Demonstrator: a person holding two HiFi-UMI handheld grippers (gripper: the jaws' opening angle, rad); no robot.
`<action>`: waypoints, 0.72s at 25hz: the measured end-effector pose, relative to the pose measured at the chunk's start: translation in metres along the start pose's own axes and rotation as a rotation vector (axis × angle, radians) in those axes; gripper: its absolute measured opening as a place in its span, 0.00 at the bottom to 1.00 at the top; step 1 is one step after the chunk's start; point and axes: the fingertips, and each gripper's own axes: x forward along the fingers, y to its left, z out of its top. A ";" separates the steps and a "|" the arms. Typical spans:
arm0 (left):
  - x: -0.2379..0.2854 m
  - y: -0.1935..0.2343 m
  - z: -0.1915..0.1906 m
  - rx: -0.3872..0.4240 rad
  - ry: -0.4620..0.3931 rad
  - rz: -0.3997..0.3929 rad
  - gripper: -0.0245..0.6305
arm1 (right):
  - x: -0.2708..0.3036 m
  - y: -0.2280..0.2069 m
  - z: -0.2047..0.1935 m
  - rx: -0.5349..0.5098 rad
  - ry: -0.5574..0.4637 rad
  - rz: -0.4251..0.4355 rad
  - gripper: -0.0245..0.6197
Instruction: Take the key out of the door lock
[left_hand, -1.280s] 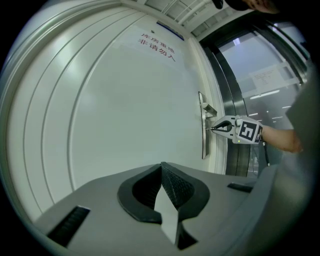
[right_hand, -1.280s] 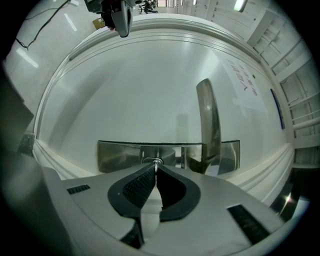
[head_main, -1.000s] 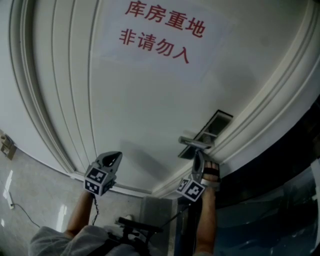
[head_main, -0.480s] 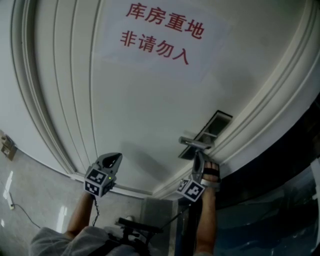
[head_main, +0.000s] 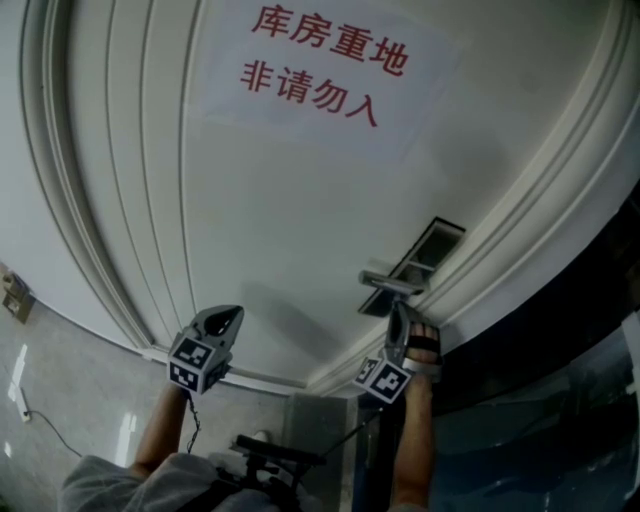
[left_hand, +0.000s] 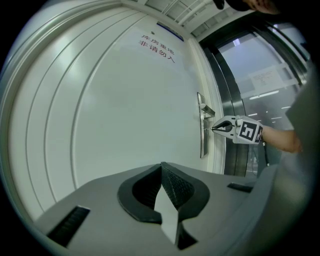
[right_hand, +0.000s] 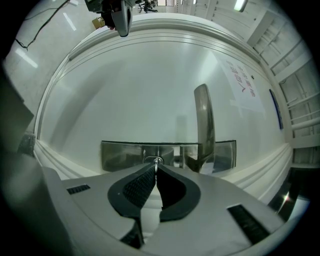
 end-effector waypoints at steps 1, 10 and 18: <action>0.000 0.000 0.000 0.000 -0.001 -0.002 0.03 | -0.001 0.000 0.000 0.000 0.001 -0.001 0.07; -0.006 -0.004 -0.002 0.009 0.000 -0.014 0.03 | -0.007 0.003 -0.001 0.005 0.007 -0.003 0.07; -0.013 -0.001 -0.003 0.005 -0.004 -0.006 0.03 | -0.008 0.002 0.005 0.051 -0.013 -0.003 0.07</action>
